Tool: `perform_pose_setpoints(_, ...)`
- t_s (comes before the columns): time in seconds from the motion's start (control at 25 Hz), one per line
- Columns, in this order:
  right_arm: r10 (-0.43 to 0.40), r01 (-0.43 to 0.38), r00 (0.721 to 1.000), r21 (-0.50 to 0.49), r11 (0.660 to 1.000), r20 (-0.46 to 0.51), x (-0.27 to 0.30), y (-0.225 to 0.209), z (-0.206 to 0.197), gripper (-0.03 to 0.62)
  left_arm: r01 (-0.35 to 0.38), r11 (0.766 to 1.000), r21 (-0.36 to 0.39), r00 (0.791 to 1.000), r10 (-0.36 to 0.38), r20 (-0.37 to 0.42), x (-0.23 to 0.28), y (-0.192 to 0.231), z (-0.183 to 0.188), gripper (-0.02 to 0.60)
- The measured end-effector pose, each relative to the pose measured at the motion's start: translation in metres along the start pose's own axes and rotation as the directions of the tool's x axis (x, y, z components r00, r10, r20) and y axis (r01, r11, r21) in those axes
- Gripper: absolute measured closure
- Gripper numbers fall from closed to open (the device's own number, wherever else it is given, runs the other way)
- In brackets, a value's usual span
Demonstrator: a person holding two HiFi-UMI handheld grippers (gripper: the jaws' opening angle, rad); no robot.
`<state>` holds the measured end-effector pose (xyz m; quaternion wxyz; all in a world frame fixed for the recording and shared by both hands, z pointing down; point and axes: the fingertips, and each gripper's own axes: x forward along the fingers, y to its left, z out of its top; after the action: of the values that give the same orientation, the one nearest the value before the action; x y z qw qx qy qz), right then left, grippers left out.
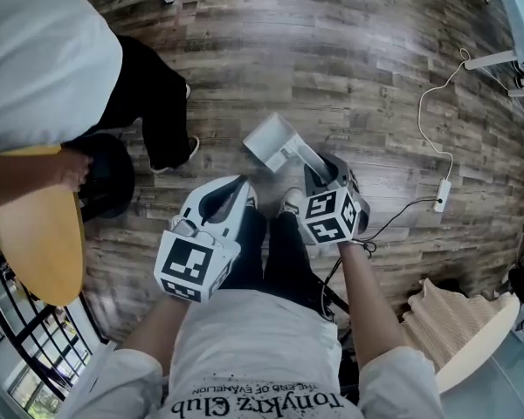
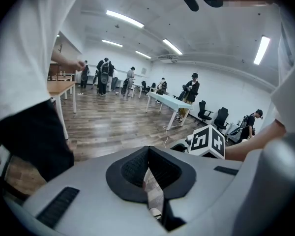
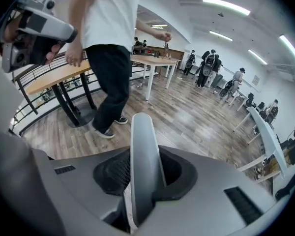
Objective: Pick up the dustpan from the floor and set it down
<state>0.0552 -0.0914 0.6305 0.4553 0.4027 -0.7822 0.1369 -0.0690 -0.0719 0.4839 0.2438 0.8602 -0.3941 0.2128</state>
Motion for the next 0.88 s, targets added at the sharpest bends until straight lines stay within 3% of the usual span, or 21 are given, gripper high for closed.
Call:
perform_pose_setpoints(0.28,0.008,-0.008,1.0,-0.003,1.0,-0.013,-0.007,0.003,-0.011,0.479,0.009,1.0,0.007,1.0,-0.009,0.002,-0.002,-0.012,-0.001,0.558)
perform_pose_setpoints(0.44,0.029,-0.029,0.999,0.0,1.0,-0.019,-0.008,0.008,-0.012,0.427,0.009,1.0,0.009,1.0,-0.009,-0.002,-0.006,-0.013,-0.003,0.558)
perform_pose_setpoints(0.88,0.096,-0.096,0.994,0.009,0.995,-0.054,-0.008,0.015,-0.02,0.378,0.013,1.0,-0.002,1.0,-0.013,0.0,-0.005,-0.019,-0.002,0.558)
